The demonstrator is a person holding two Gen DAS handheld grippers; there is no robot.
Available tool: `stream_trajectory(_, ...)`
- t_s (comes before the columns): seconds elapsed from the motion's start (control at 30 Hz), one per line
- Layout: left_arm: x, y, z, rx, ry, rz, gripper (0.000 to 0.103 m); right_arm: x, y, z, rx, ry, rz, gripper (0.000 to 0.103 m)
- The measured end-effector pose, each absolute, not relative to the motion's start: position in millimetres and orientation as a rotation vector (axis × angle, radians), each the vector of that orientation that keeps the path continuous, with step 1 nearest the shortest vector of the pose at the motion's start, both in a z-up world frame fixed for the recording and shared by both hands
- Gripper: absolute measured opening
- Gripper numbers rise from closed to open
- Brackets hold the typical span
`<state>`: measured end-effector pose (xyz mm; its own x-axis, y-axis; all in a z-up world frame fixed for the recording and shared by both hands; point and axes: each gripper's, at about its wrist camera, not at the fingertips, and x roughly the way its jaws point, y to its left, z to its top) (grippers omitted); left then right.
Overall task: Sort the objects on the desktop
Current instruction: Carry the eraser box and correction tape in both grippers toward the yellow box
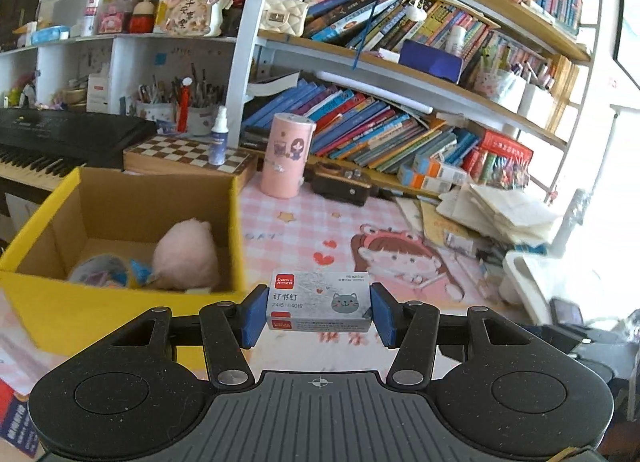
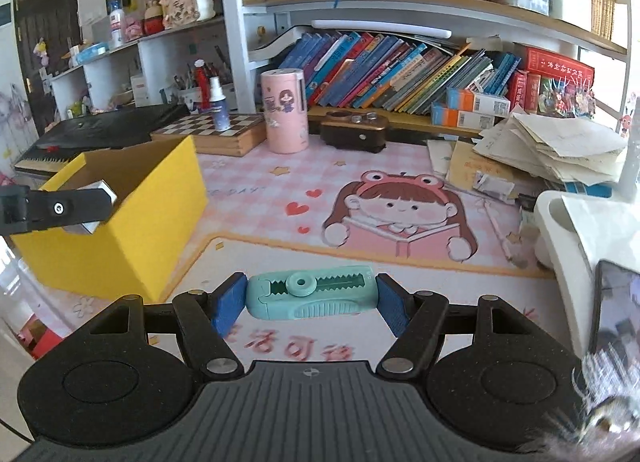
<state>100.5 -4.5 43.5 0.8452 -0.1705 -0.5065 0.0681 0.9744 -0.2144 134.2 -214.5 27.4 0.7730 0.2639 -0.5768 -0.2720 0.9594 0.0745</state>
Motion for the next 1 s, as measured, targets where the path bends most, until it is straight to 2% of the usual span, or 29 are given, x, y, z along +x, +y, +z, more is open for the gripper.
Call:
stream_trajectory(0.57,16,84,14,-0.165,0.685,-0.139,0.053,28,-121,3,0.028,0.765,0.294,0.067)
stream_trajectory(1.0,-14,130,19,-0.229,0.62,-0.029,0.053,12,-64,14,-0.076,0.734,0.452,0.067)
